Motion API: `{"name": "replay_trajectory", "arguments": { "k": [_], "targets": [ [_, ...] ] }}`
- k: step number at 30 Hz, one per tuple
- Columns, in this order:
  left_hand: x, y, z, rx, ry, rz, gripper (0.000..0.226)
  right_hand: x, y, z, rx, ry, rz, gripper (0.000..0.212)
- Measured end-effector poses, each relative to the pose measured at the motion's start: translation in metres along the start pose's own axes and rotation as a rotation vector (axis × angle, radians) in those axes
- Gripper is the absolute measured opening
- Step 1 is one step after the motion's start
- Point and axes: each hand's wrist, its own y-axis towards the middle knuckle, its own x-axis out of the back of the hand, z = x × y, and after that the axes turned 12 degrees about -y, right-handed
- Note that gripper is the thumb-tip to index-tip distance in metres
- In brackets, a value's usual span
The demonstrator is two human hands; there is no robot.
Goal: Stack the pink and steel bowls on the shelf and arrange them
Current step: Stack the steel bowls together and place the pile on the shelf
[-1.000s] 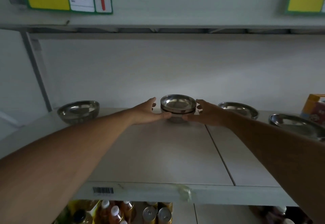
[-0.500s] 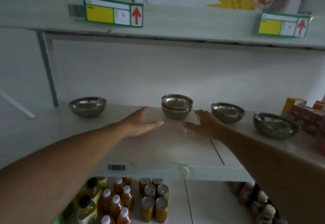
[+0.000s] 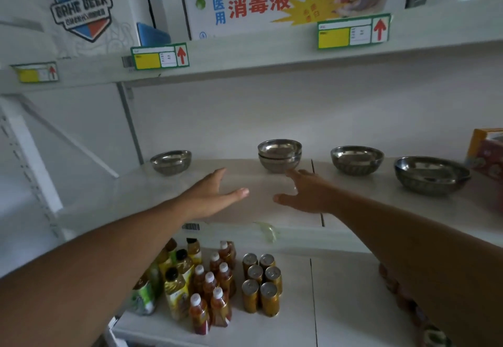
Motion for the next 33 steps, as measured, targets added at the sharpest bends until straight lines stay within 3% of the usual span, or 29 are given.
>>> {"name": "replay_trajectory", "arguments": {
  "k": [9, 17, 25, 33],
  "targets": [
    [0.008, -0.079, -0.005, 0.079, 0.065, -0.034, 0.128, -0.002, -0.018, 0.026, 0.099, 0.061, 0.042, 0.101],
    [0.054, -0.101, 0.035, 0.141, 0.027, -0.115, 0.129, -0.008, 0.012, 0.083, 0.18, 0.095, 0.066, 0.099],
    [0.107, -0.082, 0.101, 0.125, 0.009, -0.162, 0.138, -0.023, 0.071, 0.149, 0.206, 0.081, 0.063, 0.101],
    [0.173, -0.016, 0.178, 0.077, -0.011, -0.153, 0.121, -0.041, 0.15, 0.203, 0.143, 0.065, 0.077, 0.105]
  ]
}}
